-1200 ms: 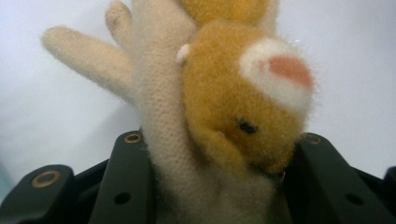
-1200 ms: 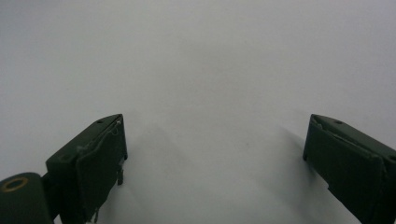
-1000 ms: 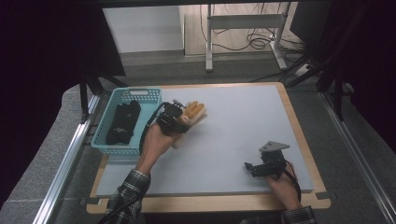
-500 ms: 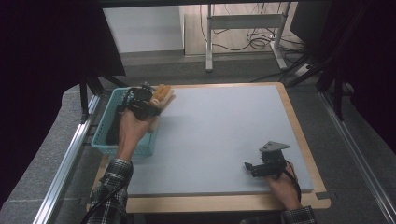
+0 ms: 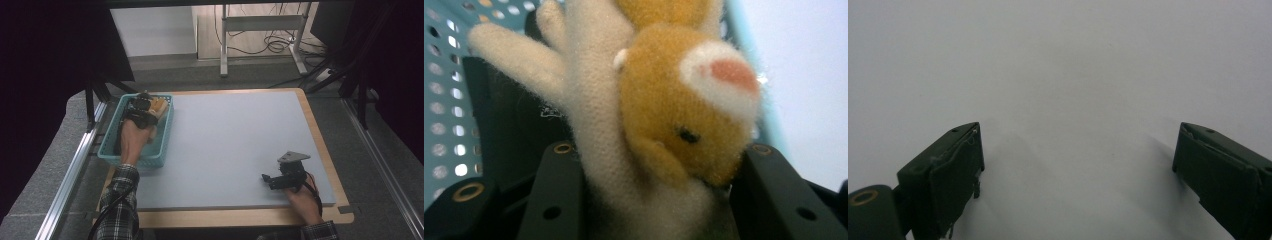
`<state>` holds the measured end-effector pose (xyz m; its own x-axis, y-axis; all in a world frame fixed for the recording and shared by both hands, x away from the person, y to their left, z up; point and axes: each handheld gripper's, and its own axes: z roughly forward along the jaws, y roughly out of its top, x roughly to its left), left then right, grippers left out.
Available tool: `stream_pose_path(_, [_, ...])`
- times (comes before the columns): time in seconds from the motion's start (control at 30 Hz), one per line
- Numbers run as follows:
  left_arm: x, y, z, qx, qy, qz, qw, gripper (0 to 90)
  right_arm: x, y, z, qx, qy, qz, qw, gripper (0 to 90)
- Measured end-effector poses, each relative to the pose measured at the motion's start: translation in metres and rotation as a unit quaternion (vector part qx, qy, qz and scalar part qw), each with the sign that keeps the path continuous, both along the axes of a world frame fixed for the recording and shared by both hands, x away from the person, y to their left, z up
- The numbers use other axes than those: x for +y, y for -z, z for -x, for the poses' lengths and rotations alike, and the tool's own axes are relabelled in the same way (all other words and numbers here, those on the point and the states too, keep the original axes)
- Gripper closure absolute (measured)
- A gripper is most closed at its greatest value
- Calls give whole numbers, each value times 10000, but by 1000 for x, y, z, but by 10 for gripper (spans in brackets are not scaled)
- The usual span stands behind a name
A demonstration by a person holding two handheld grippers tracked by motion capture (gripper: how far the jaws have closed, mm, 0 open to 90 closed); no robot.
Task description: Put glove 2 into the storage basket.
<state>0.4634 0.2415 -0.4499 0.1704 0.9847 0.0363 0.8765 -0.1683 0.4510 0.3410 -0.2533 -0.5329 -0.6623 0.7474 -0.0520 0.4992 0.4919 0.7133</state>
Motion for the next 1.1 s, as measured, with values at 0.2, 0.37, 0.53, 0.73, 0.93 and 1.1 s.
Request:
stream_pose_path(0.2, [-2,27,-14,335,71,-28,9994,549,0,0,0,-1,1,-4,10000,60])
stream_pose_path(0.37, [-5,41,-22,596,232,152,9978,522,0,0,0,-1,-3,-4,10000,60])
stream_pose_path(0.53, [1,44,-24,734,233,256,9967,395,0,0,0,0,-3,-4,10000,60])
stream_pose_path(0.73, [9,29,-16,534,408,490,9965,172,0,0,0,1,-3,0,10000,60])
stream_pose_path(0.93, [19,-2,-2,-160,521,737,9958,243,0,0,0,-3,-7,2,10000,60])
stream_pose_path(1.1, [27,-5,4,-246,123,342,9990,727,0,0,0,-3,-7,5,10000,59])
